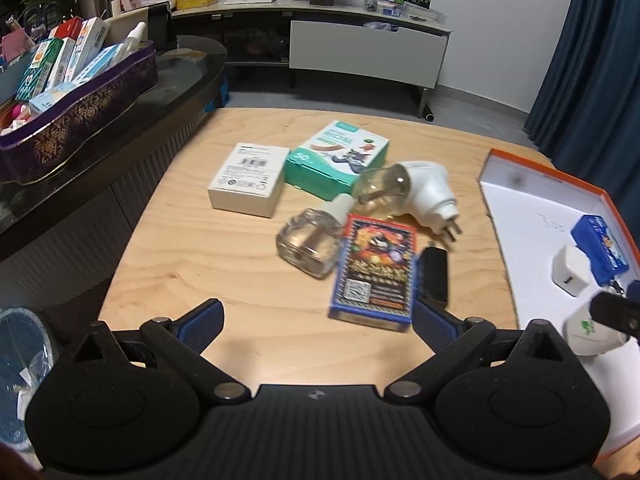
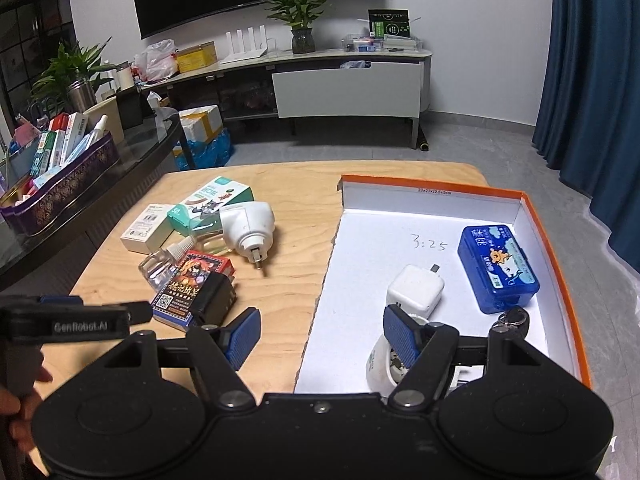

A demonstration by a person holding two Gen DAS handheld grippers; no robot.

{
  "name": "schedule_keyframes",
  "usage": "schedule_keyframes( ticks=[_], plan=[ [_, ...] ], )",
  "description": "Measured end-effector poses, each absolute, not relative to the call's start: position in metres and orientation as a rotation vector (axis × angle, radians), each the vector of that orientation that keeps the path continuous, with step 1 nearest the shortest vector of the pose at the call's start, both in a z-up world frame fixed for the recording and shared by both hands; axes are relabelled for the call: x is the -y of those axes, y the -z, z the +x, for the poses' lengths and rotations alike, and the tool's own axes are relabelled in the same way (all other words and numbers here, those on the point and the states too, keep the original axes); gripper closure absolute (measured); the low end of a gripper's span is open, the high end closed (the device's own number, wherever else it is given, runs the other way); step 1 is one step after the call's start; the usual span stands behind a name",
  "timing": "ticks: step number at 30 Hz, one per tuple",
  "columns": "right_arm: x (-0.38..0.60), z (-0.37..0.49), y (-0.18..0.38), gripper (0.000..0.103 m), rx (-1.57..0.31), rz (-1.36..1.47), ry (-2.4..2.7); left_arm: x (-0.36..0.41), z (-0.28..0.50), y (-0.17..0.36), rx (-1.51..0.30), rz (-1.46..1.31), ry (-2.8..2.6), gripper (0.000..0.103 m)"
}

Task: Organize rigid objects
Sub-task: 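Withdraw both grippers from the box toward the items on the table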

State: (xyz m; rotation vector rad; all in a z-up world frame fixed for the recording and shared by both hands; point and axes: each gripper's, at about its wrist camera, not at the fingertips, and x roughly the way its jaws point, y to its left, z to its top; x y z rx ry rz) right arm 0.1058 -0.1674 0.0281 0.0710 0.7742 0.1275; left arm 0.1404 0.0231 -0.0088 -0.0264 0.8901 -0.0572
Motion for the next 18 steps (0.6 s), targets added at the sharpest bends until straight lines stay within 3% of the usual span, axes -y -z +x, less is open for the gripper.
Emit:
schedule_keyframes(
  ticks=[18],
  plan=[
    [0.165,0.114,-0.012,0.022,-0.804,0.062,-0.141,-0.040,0.211,0.041,-0.852,0.114,0.194,0.000]
  ],
)
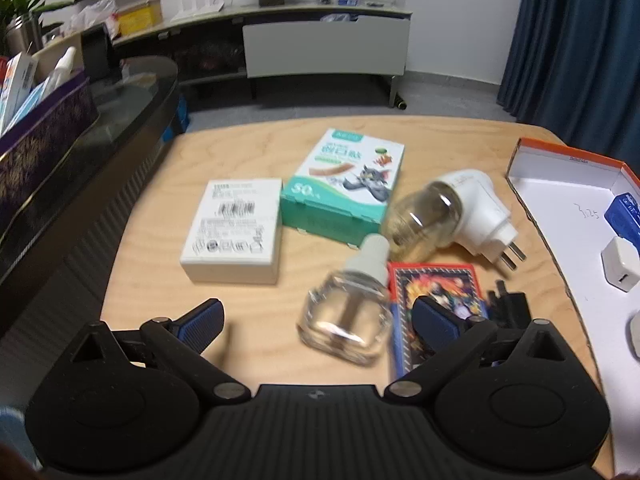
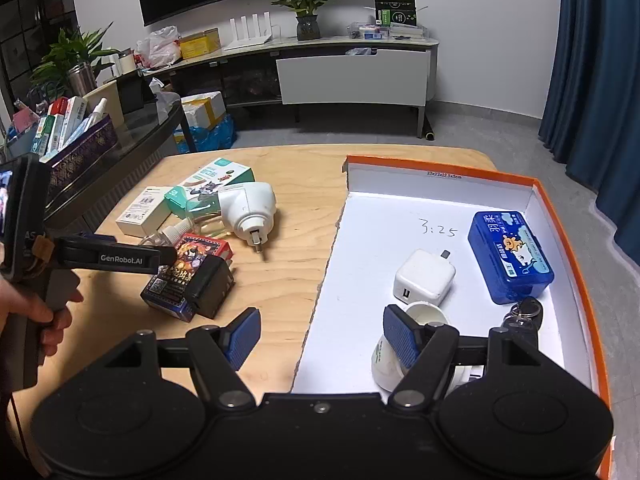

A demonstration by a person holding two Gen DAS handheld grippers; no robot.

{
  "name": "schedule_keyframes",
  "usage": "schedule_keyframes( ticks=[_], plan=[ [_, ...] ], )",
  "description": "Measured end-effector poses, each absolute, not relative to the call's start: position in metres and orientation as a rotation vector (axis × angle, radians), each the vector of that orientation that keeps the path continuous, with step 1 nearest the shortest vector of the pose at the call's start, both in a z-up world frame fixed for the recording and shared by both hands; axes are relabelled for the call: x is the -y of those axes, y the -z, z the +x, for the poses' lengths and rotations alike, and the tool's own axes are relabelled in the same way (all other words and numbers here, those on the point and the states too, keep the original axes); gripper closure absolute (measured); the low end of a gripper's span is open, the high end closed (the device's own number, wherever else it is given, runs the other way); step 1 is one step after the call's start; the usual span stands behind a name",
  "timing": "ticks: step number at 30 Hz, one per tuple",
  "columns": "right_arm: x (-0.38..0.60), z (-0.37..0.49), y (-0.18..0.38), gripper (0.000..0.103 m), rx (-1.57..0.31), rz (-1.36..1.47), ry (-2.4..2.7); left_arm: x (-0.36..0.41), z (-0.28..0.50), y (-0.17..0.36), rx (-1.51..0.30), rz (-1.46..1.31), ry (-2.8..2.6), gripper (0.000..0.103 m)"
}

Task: Organize rigid objects
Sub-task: 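Withdraw both grippers from the box toward the items on the table, then grasp the glass refill bottle with the left gripper while the right grasps the black plug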

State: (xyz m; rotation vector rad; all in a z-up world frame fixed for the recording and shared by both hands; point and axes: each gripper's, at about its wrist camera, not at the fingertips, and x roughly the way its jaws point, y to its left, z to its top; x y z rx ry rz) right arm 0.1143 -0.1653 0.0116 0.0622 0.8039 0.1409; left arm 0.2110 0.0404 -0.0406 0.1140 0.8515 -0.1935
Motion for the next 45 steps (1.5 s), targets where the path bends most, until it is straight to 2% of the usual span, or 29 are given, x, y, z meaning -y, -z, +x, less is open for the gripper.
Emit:
schedule_keyframes(
  ticks=[5,7,8,10,11,13,14,15,24,27,28,30,33,34,35,37,38,39,41,45],
  plan=[
    [0.163,0.118,-0.010,0.022,-0.802,0.053,-0.144,-0.055,0.216,0.045,-0.838,0.106,0.217,0.001],
    [0.160,0.121,-0.010,0.022,-0.803,0.061,-0.154,-0.050,0.215,0.050,-0.835,0.143,0.249,0.008],
    [0.158,0.121,-0.009,0.022,-0.804,0.061,-0.160,-0.048,0.215,0.053,-0.835,0.165,0.265,0.015],
    [0.153,0.122,-0.009,0.022,-0.802,0.050,-0.173,-0.048,0.216,0.056,-0.817,0.150,0.289,0.017],
    [0.150,0.123,-0.009,0.022,-0.802,0.044,-0.180,-0.050,0.218,0.055,-0.811,0.132,0.284,0.021],
    [0.146,0.124,-0.009,0.022,-0.802,0.040,-0.196,-0.050,0.220,0.053,-0.801,0.097,0.306,0.037],
    [0.144,0.125,-0.008,0.022,-0.805,0.043,-0.204,-0.047,0.220,0.052,-0.799,0.102,0.318,0.051],
    [0.142,0.127,-0.007,0.022,-0.807,0.048,-0.210,-0.042,0.219,0.051,-0.798,0.123,0.316,0.053],
    [0.100,0.155,0.006,0.025,-0.846,0.107,-0.325,-0.050,0.197,0.043,-0.825,0.010,0.210,0.054],
    [0.086,0.166,0.014,0.034,-0.855,0.090,-0.311,-0.054,0.184,0.035,-0.799,0.013,0.176,0.055],
    [0.083,0.170,0.018,0.042,-0.863,0.087,-0.293,-0.056,0.182,0.033,-0.793,-0.006,0.175,0.056],
    [0.082,0.176,0.024,0.051,-0.882,0.084,-0.266,-0.060,0.177,0.028,-0.787,-0.034,0.174,0.069],
    [0.084,0.179,0.031,0.057,-0.897,0.086,-0.249,-0.059,0.176,0.028,-0.769,-0.019,0.177,0.069],
    [0.084,0.180,0.032,0.062,-0.900,0.087,-0.253,-0.059,0.178,0.033,-0.788,-0.023,0.174,0.069],
    [0.083,0.181,0.033,0.070,-0.903,0.084,-0.255,-0.061,0.180,0.037,-0.795,-0.033,0.172,0.068],
    [0.080,0.183,0.035,0.071,-0.902,0.062,-0.258,-0.064,0.180,0.041,-0.797,-0.060,0.179,0.063],
    [0.079,0.183,0.036,0.075,-0.899,0.054,-0.258,-0.064,0.181,0.043,-0.802,-0.058,0.175,0.060],
    [0.078,0.184,0.037,0.077,-0.898,0.052,-0.263,-0.064,0.181,0.044,-0.802,-0.047,0.170,0.052],
    [0.079,0.182,0.037,0.077,-0.890,0.054,-0.257,-0.063,0.183,0.048,-0.805,-0.034,0.172,0.047],
    [0.083,0.177,0.034,0.077,-0.876,0.044,-0.257,-0.061,0.185,0.052,-0.775,-0.009,0.169,0.048]
  ],
)
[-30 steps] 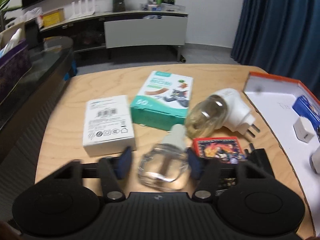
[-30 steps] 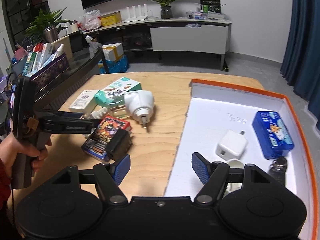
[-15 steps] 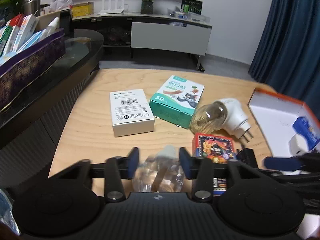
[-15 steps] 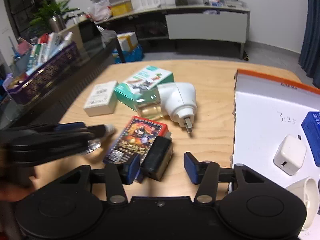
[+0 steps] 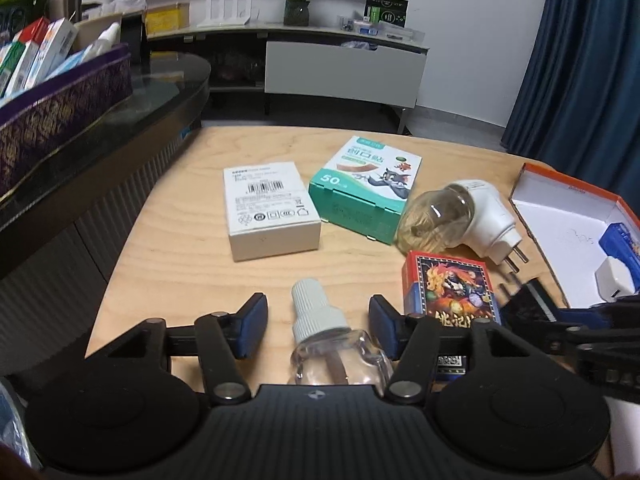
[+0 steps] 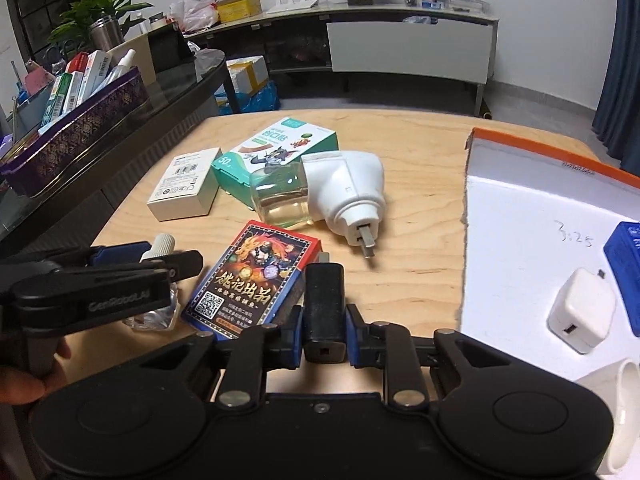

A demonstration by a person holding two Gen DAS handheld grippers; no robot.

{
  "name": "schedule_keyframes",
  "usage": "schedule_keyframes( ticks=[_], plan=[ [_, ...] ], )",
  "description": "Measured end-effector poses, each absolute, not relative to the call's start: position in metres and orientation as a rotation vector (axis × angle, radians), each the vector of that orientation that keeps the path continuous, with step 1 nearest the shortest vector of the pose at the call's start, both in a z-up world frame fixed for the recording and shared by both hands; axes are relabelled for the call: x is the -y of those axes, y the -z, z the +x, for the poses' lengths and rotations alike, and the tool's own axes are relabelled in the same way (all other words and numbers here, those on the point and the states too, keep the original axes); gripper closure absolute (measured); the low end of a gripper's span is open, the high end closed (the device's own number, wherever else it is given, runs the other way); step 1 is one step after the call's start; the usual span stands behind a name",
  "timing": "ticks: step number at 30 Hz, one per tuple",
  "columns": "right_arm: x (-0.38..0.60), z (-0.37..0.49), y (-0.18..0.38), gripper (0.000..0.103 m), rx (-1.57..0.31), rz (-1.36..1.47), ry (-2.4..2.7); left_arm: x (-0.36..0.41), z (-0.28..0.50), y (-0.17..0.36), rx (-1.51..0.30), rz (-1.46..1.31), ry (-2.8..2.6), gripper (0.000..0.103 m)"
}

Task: Organize rigid objects
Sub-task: 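Grasp the glass refill bottle with the left gripper while the right grasps the black plug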

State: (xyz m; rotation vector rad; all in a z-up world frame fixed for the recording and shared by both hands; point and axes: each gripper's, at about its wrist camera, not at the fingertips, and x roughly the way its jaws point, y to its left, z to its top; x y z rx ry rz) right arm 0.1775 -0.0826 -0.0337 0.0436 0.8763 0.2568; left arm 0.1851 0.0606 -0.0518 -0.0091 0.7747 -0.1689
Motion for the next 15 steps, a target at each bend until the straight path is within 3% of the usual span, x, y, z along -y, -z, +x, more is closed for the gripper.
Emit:
schedule_keyframes(
  ticks=[1,3,6,13,14,15],
  plan=[
    [0.084,0.176,0.032,0.077,-0.870,0.041,-0.258,-0.062,0.185,0.052,-0.769,-0.013,0.164,0.050],
    [0.089,0.172,0.027,0.077,-0.851,0.042,-0.256,-0.065,0.183,0.051,-0.762,-0.032,0.160,0.068],
    [0.097,0.166,0.017,0.077,-0.826,0.067,-0.257,-0.070,0.177,0.048,-0.756,-0.085,0.159,0.076],
    [0.115,0.147,-0.002,0.077,-0.770,0.074,-0.243,-0.057,0.157,0.035,-0.743,-0.052,0.195,0.074],
    [0.117,0.145,-0.004,0.077,-0.765,0.076,-0.242,-0.058,0.154,0.037,-0.753,-0.061,0.181,0.068],
    [0.120,0.142,-0.005,0.077,-0.761,0.077,-0.241,-0.058,0.149,0.038,-0.752,-0.057,0.159,0.048]
  ],
)
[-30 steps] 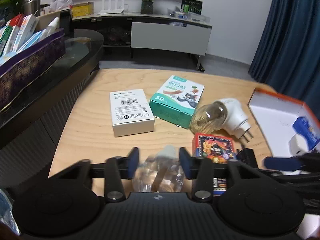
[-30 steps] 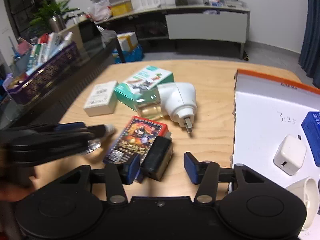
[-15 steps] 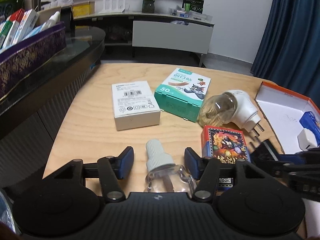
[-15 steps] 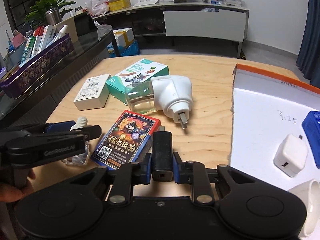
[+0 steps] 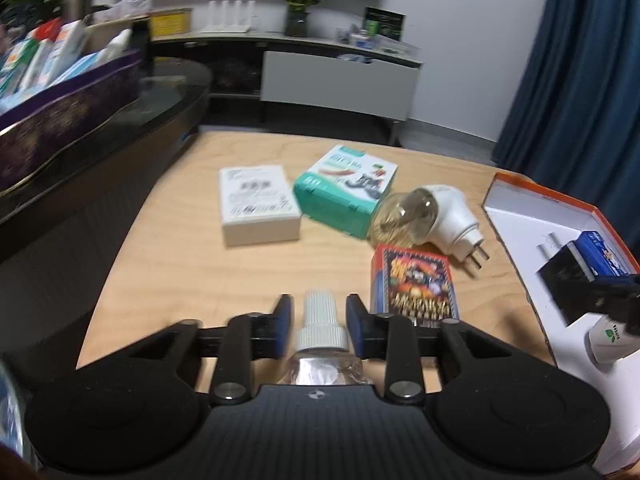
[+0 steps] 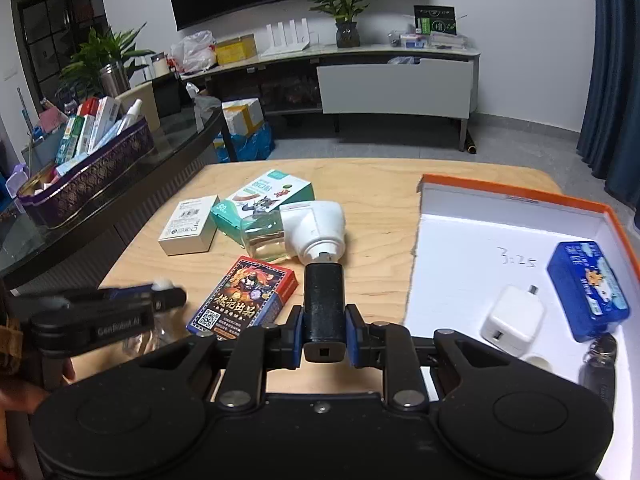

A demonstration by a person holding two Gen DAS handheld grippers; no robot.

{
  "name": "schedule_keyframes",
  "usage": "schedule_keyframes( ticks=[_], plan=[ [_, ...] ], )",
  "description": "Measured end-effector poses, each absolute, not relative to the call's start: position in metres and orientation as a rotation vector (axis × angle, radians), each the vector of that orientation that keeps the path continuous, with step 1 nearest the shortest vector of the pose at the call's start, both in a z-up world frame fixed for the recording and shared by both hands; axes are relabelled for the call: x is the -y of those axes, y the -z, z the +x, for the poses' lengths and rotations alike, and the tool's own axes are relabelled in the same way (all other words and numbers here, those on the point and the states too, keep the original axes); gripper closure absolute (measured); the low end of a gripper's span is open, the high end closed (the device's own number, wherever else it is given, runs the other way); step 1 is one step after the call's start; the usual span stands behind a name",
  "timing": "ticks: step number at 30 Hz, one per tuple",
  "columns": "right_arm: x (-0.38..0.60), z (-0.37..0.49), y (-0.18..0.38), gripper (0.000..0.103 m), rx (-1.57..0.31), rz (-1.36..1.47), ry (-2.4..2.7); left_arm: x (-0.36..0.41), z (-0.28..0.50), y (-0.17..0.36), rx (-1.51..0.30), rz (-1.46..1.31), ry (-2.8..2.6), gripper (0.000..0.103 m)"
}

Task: Organize rigid objects
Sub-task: 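Grasp the glass refill bottle with the left gripper while the right grasps the black plug, then lift the glass bottle and black plug and carry both over the orange box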

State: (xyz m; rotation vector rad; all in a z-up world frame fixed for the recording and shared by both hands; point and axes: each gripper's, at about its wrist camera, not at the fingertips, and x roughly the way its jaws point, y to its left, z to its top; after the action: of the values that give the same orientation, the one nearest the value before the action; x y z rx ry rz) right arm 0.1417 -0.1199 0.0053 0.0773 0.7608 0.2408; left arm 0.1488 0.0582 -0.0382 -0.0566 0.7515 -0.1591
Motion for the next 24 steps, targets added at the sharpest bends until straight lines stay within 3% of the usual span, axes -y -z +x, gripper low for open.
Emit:
schedule_keyframes(
  ticks=[2,4,6,8,16,24],
  plan=[
    [0.124,0.137,-0.007,0.077,-0.759,0.081,-0.238,-0.059,0.138,0.040,-0.746,-0.047,0.116,0.026],
    [0.127,0.133,-0.008,0.077,-0.758,0.087,-0.236,-0.060,0.130,0.041,-0.750,-0.056,0.096,0.024],
    [0.130,0.130,-0.009,0.077,-0.754,0.098,-0.235,-0.058,0.125,0.045,-0.764,-0.046,0.120,0.029],
    [0.132,0.127,-0.011,0.077,-0.750,0.108,-0.235,-0.053,0.124,0.050,-0.773,-0.017,0.145,0.052],
    [0.144,0.114,-0.027,0.077,-0.702,0.111,-0.219,-0.039,0.114,0.021,-0.706,-0.050,0.178,0.054],
    [0.191,0.093,-0.062,0.077,-0.609,0.122,-0.120,0.025,0.102,-0.039,-0.592,-0.063,0.305,0.053]
  ],
)
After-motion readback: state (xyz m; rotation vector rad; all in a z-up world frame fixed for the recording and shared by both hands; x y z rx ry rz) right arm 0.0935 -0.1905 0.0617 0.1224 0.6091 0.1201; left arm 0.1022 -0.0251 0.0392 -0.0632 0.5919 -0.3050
